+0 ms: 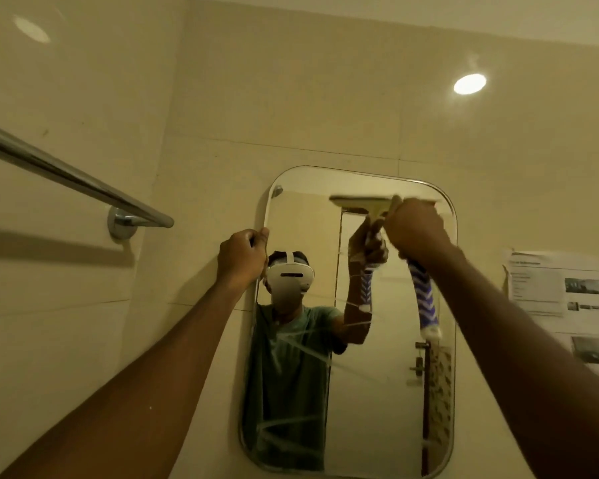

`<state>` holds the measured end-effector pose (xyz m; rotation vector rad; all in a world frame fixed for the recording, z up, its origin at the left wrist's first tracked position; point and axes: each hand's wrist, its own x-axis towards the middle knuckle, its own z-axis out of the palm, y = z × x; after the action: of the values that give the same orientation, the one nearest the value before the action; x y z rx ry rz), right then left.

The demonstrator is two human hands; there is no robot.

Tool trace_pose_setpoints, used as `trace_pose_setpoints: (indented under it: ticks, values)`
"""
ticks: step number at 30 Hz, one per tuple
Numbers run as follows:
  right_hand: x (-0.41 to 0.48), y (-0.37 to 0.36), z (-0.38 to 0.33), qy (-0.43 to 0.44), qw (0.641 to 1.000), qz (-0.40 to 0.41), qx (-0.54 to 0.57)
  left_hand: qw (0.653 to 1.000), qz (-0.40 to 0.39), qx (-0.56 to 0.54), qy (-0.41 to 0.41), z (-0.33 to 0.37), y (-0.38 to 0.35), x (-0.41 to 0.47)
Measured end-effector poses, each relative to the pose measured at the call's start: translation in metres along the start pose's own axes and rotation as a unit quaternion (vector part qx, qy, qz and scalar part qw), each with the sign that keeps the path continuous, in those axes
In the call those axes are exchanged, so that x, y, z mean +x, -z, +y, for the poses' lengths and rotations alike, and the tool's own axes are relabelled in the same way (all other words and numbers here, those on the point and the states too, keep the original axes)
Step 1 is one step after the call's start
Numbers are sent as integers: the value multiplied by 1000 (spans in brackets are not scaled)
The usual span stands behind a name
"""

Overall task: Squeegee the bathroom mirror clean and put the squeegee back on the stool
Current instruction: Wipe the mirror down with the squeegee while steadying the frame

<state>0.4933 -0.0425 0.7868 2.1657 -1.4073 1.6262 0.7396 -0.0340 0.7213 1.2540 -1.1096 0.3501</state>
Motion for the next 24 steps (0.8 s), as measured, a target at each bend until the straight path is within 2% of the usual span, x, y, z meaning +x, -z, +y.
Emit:
trace_pose_setpoints:
  ticks: [2, 4, 7, 12, 15, 20, 24]
  values:
    - [-36, -22, 15, -28, 999, -14, 20, 1000, -6, -2, -7, -2, 1, 1]
    - [-71, -37, 28, -48, 997, -62, 8, 1000, -14, -10, -10, -3, 3, 3]
    - [-85, -35, 24, -92, 992, -89, 5, 1000, -21, -4, -12, -5, 4, 4]
    - [-8, -1, -13, -36, 998, 41, -11, 1000, -21, 0, -9, -6, 2, 6]
    - [10, 1, -5, -37, 998, 53, -15, 1000, -20, -2, -14, -9, 1, 7]
    - [-85, -49, 56, -36, 999, 14, 23, 1000, -10, 7, -23, -11, -1, 7]
    - [-143, -63, 79, -59, 998, -20, -16, 1000, 1, 6, -26, -9, -1, 2]
